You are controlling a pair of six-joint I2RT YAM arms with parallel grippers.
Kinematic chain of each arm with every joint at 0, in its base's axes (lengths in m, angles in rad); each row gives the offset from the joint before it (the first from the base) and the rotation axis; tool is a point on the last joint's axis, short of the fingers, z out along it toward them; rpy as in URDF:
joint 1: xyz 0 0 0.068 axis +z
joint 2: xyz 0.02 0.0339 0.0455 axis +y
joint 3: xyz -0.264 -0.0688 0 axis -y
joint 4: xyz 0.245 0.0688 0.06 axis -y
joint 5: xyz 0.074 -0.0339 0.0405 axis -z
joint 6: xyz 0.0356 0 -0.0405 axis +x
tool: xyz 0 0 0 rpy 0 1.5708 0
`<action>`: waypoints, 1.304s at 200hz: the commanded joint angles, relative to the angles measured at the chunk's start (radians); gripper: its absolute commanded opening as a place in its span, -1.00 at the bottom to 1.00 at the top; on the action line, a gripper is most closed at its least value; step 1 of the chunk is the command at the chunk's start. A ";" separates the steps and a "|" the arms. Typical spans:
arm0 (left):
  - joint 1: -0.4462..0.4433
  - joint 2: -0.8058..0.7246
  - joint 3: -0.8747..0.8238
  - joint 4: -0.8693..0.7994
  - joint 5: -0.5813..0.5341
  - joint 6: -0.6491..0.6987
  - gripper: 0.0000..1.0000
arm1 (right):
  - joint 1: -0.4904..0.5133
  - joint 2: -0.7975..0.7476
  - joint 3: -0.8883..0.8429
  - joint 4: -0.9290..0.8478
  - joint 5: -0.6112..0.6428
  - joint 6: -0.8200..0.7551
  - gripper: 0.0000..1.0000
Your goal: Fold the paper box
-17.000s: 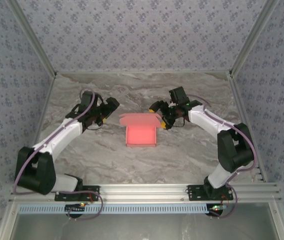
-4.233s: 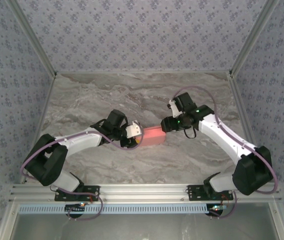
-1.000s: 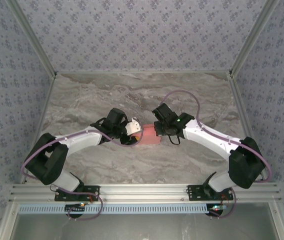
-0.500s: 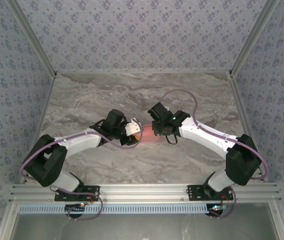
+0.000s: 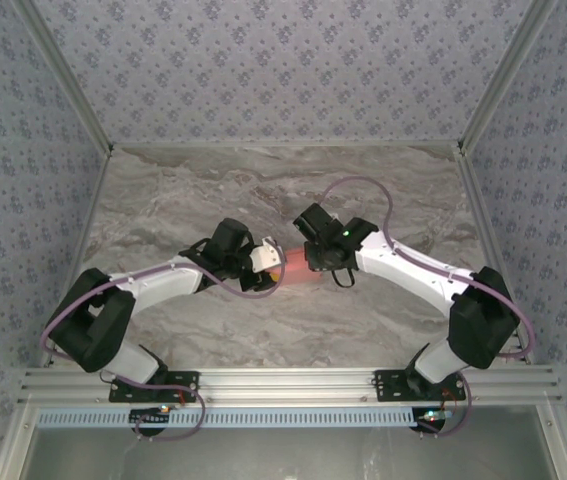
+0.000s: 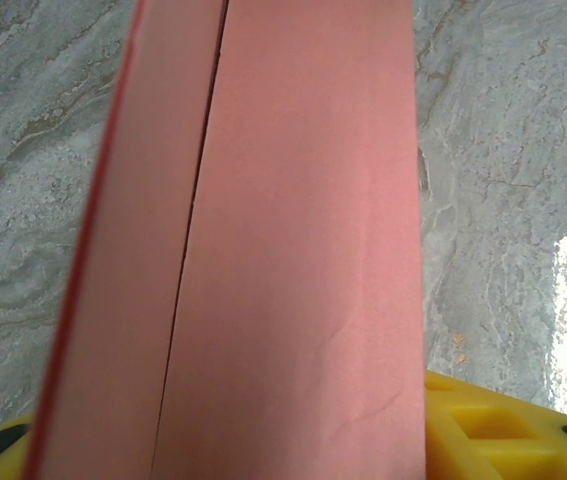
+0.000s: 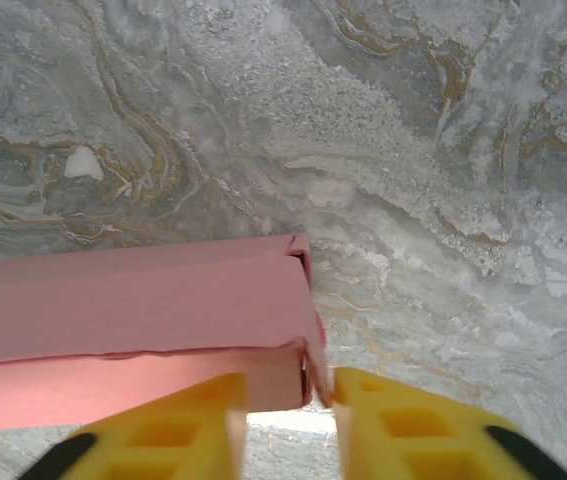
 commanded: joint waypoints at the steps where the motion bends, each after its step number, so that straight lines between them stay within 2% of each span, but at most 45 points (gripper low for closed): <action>1: 0.004 0.012 0.033 -0.046 0.046 0.027 -0.02 | 0.002 0.010 0.041 -0.043 0.036 0.002 -0.29; 24: 0.005 0.023 0.044 -0.060 0.057 0.031 -0.02 | -0.004 0.009 0.052 -0.049 0.036 -0.039 -0.33; 51: 0.006 0.029 0.052 -0.070 0.063 0.031 -0.02 | -0.005 0.010 0.044 -0.031 0.022 -0.060 -0.56; 84: 0.009 0.039 0.062 -0.071 0.067 0.029 -0.01 | -0.011 0.027 0.043 -0.032 0.017 -0.059 -0.62; 99: 0.009 0.038 0.061 -0.073 0.066 0.029 -0.01 | -0.011 0.029 0.041 -0.024 0.008 -0.055 -0.74; 129: 0.010 0.044 0.068 -0.082 0.067 0.040 -0.01 | -0.012 0.034 0.058 -0.040 0.006 -0.046 -0.82; 209: 0.009 0.059 0.084 -0.096 0.081 0.057 0.05 | -0.030 0.046 0.066 -0.022 -0.082 -0.019 -0.87; 238: 0.008 0.065 0.105 -0.157 0.109 0.094 0.03 | -0.050 0.021 0.092 -0.055 -0.074 -0.034 -0.87; 261: 0.008 0.057 0.096 -0.136 0.107 0.087 0.03 | -0.057 0.033 0.102 -0.062 -0.092 -0.043 -0.87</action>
